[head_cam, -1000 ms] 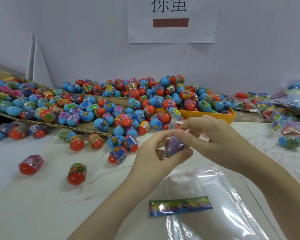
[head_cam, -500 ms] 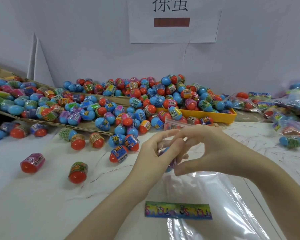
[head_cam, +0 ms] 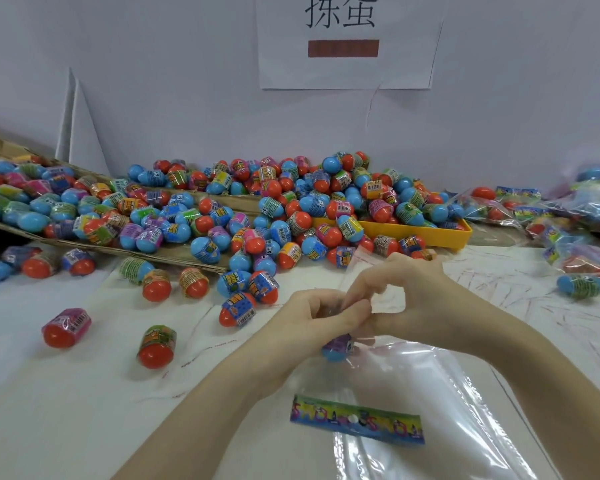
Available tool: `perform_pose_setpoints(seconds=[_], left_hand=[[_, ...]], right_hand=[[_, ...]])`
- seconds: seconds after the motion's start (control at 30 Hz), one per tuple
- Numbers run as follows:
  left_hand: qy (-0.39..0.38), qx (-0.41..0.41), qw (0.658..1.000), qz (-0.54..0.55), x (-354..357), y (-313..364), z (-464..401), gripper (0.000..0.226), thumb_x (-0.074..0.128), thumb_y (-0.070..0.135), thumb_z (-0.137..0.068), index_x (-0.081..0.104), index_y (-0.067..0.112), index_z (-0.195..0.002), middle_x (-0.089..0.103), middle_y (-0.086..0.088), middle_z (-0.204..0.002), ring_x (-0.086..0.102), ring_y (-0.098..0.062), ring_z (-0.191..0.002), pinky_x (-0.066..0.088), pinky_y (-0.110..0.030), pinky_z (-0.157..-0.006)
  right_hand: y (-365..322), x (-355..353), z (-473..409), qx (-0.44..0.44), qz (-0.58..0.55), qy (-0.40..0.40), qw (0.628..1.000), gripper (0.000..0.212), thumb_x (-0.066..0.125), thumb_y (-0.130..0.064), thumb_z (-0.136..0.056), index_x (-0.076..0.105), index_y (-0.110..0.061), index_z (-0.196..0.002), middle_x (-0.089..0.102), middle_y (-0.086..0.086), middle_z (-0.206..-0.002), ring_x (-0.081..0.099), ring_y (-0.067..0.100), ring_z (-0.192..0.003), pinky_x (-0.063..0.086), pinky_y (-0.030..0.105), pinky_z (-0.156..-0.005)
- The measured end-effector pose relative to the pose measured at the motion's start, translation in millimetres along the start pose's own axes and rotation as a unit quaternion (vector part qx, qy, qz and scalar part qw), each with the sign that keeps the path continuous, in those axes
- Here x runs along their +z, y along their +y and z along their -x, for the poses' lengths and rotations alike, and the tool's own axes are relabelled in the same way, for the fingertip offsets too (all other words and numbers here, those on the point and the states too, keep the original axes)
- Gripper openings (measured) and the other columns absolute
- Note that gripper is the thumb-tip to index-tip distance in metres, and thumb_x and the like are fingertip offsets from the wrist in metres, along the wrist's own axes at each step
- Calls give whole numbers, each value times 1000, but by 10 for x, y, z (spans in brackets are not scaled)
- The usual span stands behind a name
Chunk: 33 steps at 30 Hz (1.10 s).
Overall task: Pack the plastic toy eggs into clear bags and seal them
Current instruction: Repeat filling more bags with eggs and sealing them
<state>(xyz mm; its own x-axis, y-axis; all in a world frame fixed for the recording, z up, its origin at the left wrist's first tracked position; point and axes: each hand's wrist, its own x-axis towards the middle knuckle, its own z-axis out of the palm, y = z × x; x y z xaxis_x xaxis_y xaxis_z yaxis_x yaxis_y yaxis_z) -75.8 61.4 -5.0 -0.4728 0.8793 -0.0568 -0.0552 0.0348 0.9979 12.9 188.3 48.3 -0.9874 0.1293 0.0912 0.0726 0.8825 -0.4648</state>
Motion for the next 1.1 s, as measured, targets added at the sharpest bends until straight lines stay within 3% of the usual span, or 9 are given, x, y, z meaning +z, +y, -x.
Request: perform_pose_setpoints(seconds=[0.1,0.2,0.37,0.43,0.53,0.67,0.9,1.0,1.1], left_hand=[[3,18,1000,15,16,0,3,35,64,39,-66,68,16,-91,73,1,-83,70,-15,-83,57,-25,-75],[20,36,999,20,17,2,-4,32,64,35,-69,66,13,-92,73,2,-80,70,-13,-76,54,-19,-65],[78,40,992,91,40,-18,-39,39,69,35,-62,66,12,-93,74,-5,-82,70,-17,-69,53,-20,-60],[90,50,990,92,66,-39,-45,42,71,39,-57,66,13,-90,74,-7,-80,70,-18,-67,53,-23,-58],[110,75,988,81,90,-68,-40,37,72,43,-53,69,19,-81,73,-10,-76,69,-18,-63,54,-27,-58],[110,105,985,85,95,-70,-26,22,74,40,-55,74,27,-73,73,-10,-73,68,-17,-59,52,-22,-55],[121,110,983,86,81,-79,-44,25,81,34,-57,71,22,-76,72,-12,-71,68,-20,-58,52,-24,-55],[118,114,982,90,77,-73,-38,32,83,34,-55,70,19,-80,72,-12,-72,67,-20,-57,53,-26,-56],[124,119,980,97,90,-52,-35,42,79,32,-50,67,12,-85,72,-12,-69,67,-19,-55,52,-23,-53]], right_hand=[[6,-5,-8,-10,-16,3,1000,26,68,-24,-79,57,-46,-70,53,-26,-76,45,-10,-82,33,37,-95],[-11,-91,38,-53,-81,-36,995,25,67,-13,-81,66,-38,-81,65,-25,-77,54,-16,-81,41,17,-85],[251,-276,-176,28,-396,316,861,17,66,-5,-77,67,-22,-77,69,-11,-76,63,-1,-76,44,14,-63],[330,-190,-384,100,-273,289,912,16,63,-5,-81,65,-21,-84,64,-12,-80,59,-1,-78,42,10,-60],[460,40,-621,62,-10,182,981,21,66,-15,-82,66,-21,-102,62,-11,-94,56,5,-85,49,21,-73],[509,185,-797,9,198,134,971,31,62,-39,-83,60,-25,-110,56,-5,-105,43,13,-90,37,26,-79],[577,279,-803,2,297,150,943,28,49,-32,-90,53,-18,-115,49,2,-113,42,18,-101,25,22,-74],[564,183,-730,61,193,203,958,25,53,-26,-89,59,-14,-111,48,0,-99,43,16,-88,33,21,-69],[493,7,-534,141,-149,282,937,27,61,-25,-86,59,-13,-110,55,-5,-89,51,8,-74,37,13,-56]])
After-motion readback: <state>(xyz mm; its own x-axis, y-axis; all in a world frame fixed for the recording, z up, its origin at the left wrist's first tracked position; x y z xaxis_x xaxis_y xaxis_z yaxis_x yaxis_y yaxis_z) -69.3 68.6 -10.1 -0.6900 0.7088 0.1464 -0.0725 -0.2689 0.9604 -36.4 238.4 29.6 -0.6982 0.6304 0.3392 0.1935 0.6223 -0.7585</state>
